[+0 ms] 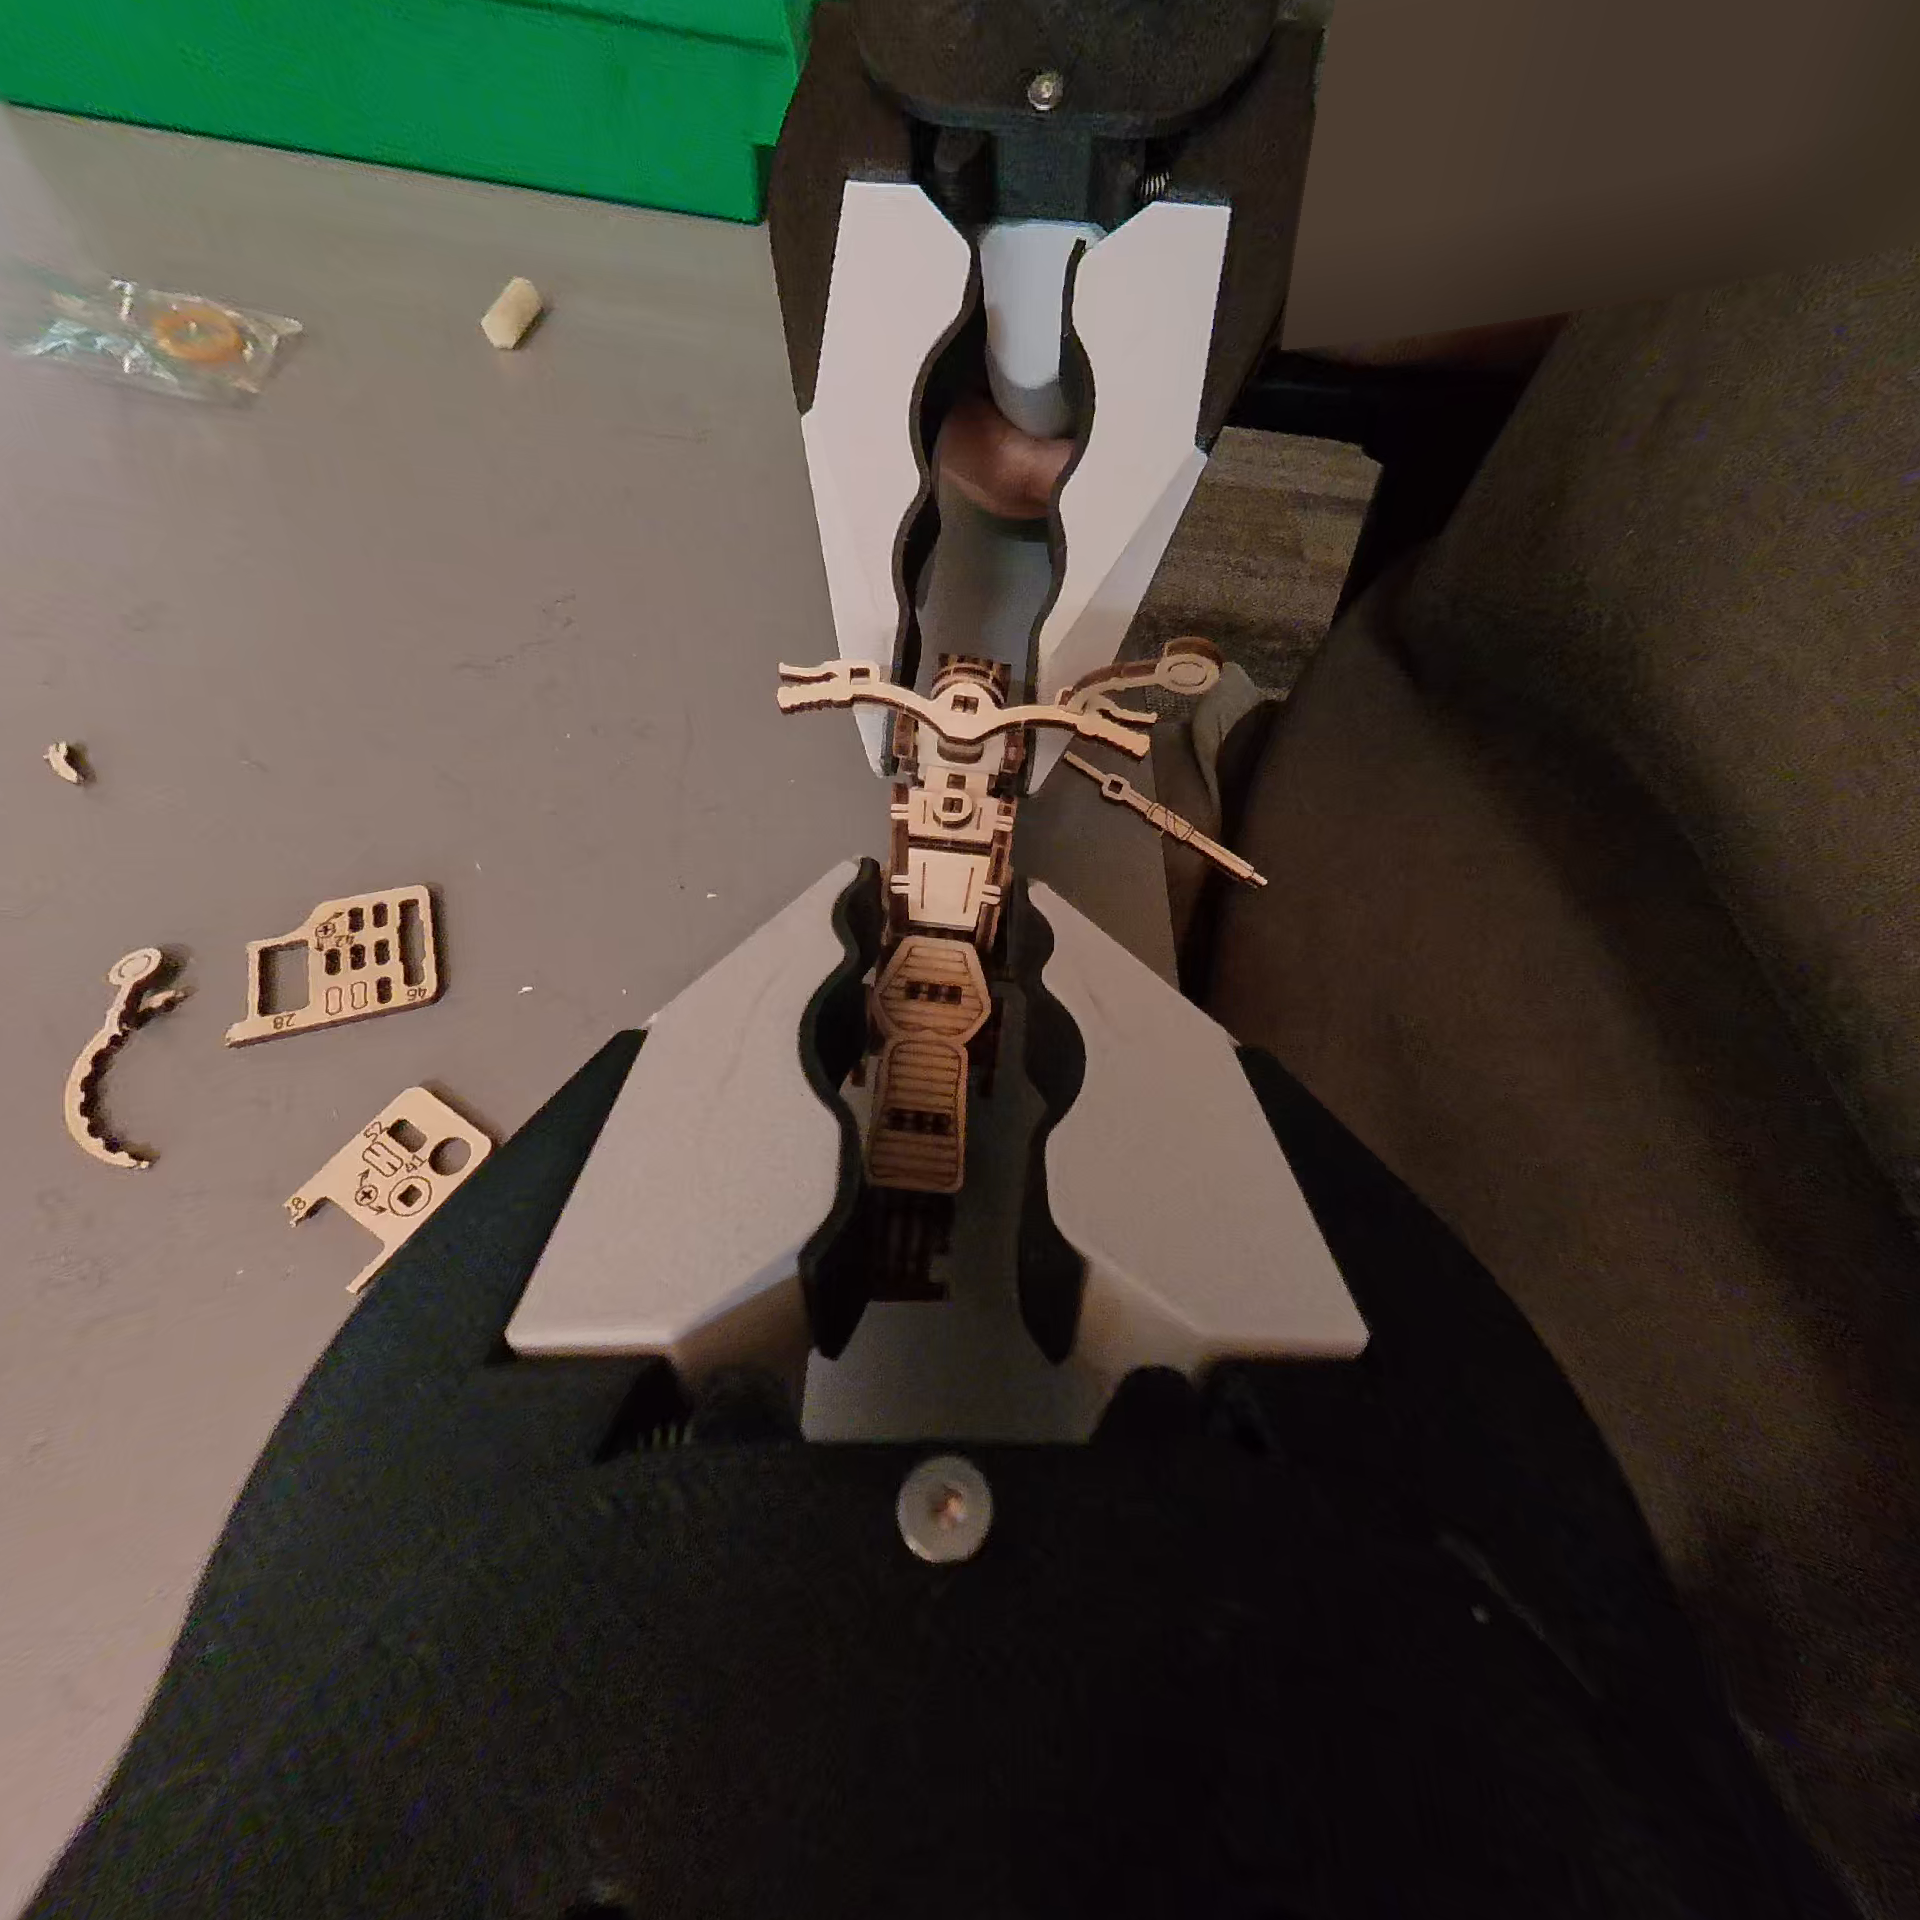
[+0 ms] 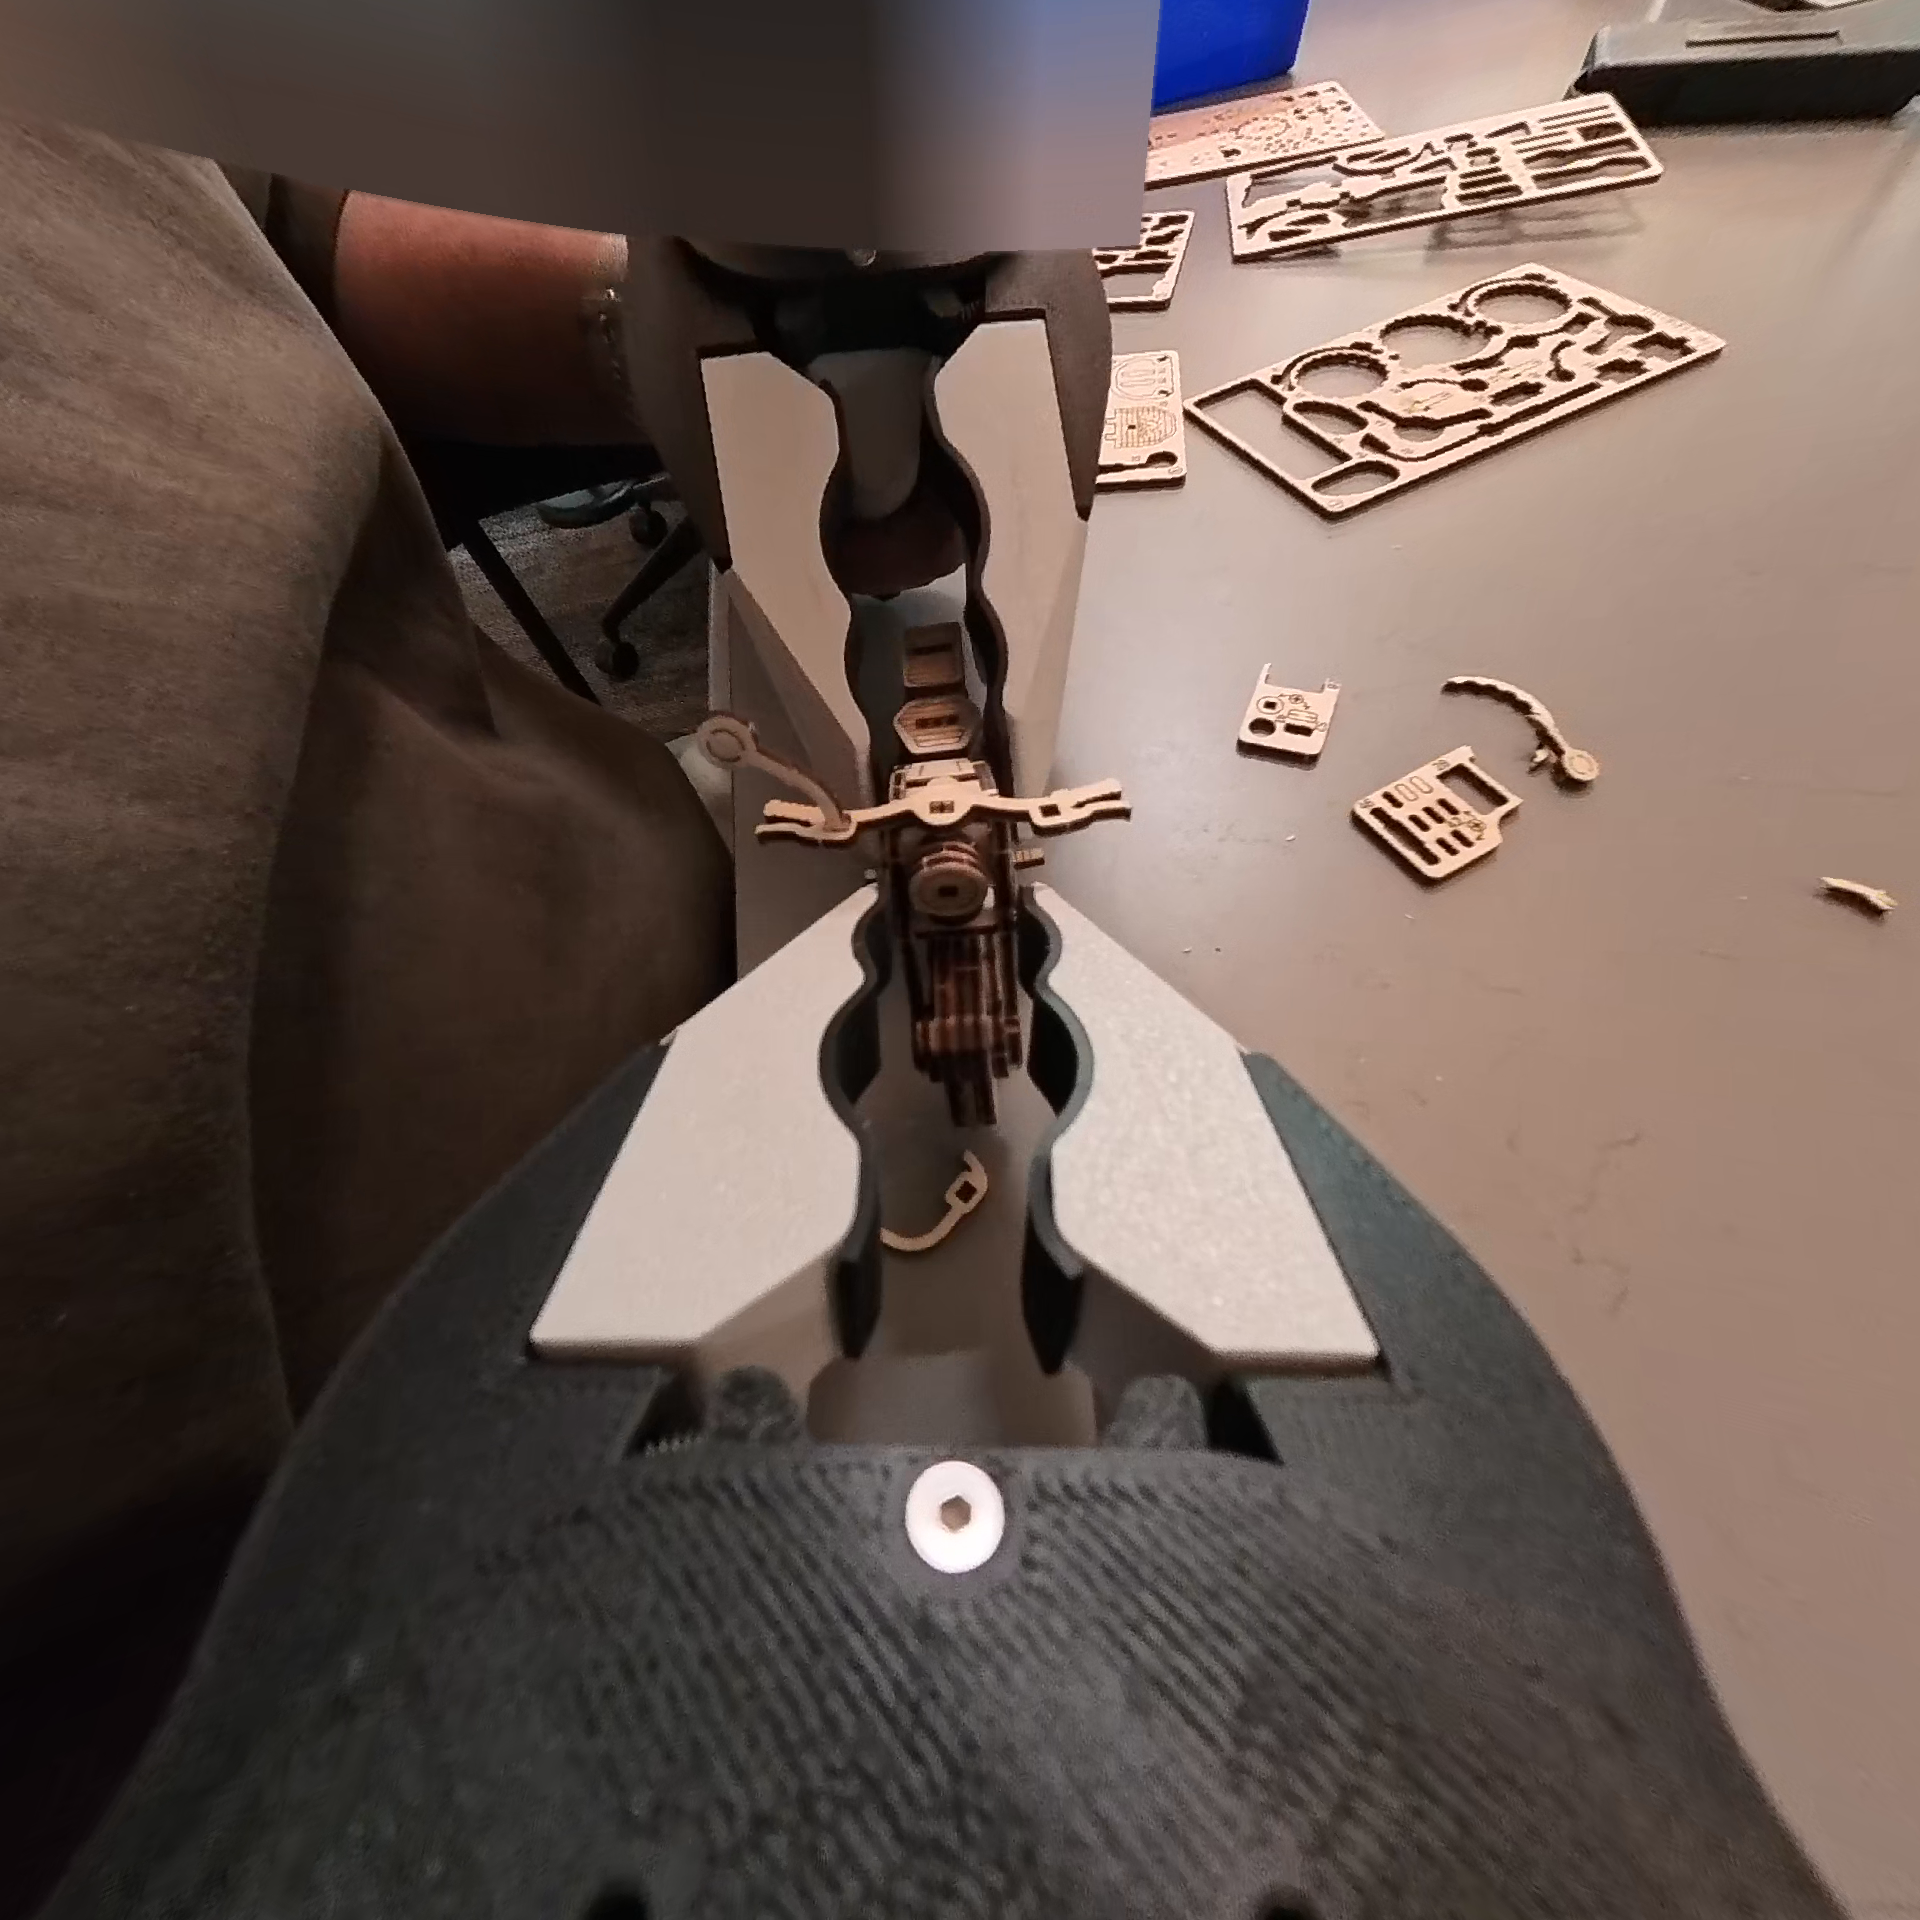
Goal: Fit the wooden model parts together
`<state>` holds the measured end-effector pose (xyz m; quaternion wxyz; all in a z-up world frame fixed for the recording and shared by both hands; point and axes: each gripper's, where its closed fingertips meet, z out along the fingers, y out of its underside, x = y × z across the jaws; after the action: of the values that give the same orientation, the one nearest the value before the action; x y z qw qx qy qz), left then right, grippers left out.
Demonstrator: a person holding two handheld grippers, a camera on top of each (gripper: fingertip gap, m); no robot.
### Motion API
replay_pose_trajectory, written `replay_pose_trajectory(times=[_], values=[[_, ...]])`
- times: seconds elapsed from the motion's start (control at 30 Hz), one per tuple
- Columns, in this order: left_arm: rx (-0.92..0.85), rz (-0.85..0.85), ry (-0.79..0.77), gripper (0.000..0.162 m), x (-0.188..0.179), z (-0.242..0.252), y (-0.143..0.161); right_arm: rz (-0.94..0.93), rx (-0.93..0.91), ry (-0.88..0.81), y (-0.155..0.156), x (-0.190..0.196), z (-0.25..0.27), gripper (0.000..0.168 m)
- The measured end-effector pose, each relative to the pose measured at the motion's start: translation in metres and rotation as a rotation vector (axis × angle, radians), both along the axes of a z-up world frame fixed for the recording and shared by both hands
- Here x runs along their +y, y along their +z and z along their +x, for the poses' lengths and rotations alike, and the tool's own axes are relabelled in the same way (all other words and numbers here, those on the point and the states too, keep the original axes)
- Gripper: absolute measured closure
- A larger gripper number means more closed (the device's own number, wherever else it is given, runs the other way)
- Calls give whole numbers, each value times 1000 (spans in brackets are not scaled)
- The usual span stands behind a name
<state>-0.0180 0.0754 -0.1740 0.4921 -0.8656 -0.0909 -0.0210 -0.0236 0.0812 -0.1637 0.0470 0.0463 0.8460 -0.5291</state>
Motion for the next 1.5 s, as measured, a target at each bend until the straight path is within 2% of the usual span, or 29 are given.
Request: replay_pose_trajectory(times=[0.33, 0.57, 0.77, 1.03, 1.23, 1.33, 1.5], values=[[-11, -2, -15, 136, -8, 0, 2, -1, -4, -3, 0, 1, -1, 146], [-6, -6, -19, 144, -9, 0, 0, 6, -19, 6, -2, 1, 0, 146], [-6, -1, -21, 144, -8, 1, 0, -4, -14, -2, -1, -1, 0, 135], [-10, 4, -20, 144, -10, 0, 0, -4, 9, -11, -1, -4, 0, 134], [-6, 3, -20, 144, -9, 0, 0, 79, 27, -20, -10, 13, -9, 124], [-10, 4, -13, 144, -9, -1, 0, 115, 69, -83, 2, 26, -23, 118], [-10, -1, 23, 144, -7, -5, 0, 95, 182, -165, 58, 29, -31, 115]])
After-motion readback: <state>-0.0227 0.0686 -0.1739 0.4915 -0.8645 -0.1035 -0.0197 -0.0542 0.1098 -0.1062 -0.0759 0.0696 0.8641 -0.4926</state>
